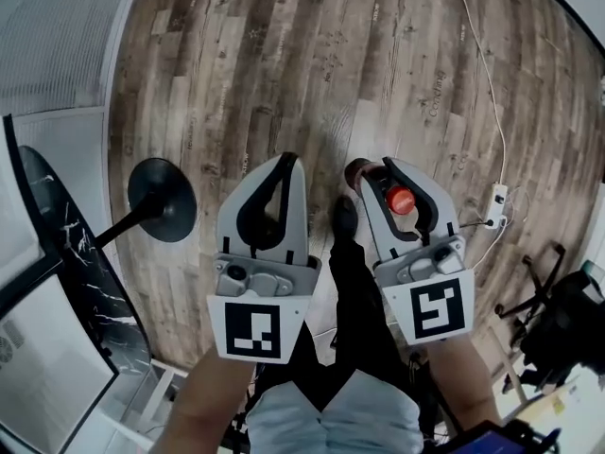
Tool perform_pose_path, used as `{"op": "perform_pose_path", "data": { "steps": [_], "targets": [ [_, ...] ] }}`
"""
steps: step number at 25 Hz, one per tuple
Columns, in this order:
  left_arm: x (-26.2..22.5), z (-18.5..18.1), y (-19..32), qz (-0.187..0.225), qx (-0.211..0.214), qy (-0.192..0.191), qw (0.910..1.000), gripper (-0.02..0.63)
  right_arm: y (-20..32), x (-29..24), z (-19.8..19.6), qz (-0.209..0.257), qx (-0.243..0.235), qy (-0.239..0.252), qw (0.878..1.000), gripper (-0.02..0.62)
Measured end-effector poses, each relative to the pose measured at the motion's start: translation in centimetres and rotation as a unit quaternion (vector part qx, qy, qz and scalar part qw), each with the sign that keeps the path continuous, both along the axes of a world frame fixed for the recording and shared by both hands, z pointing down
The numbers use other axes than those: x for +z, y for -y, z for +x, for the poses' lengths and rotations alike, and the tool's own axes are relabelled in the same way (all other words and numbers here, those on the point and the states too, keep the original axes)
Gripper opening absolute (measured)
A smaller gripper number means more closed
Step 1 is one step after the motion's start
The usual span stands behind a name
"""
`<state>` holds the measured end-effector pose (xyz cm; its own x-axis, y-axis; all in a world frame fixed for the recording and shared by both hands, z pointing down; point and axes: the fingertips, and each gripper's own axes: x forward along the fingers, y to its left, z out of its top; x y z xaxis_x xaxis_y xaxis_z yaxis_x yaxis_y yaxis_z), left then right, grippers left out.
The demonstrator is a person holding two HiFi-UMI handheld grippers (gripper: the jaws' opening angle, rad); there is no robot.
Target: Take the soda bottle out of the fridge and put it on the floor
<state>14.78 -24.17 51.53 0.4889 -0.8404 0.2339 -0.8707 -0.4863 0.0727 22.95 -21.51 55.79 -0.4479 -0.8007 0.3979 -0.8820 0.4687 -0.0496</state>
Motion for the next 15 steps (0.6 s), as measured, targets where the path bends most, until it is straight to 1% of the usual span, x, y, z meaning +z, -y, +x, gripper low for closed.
{"op": "perform_pose_path", "data": {
  "steps": [3,7,15],
  "targets": [
    [2.4,-0.2,0.5,0.001,0.003,0.008,1.0,0.02,0.2,2.5,0.0,0.001,0.008,0.005,1.0,0.114],
    [5.1,0.2,1.2,-0.003,0.01,0.008,0.9999,0.02,0.4,5.8,0.2,-0.011,0.01,-0.001,1.0,0.114],
    [11.1,-0.2,1.5,-0.024,0.015,0.026,0.9993,0.02,0.7,11.3,0.5,-0.024,0.017,-0.001,1.0,0.112]
  ]
}}
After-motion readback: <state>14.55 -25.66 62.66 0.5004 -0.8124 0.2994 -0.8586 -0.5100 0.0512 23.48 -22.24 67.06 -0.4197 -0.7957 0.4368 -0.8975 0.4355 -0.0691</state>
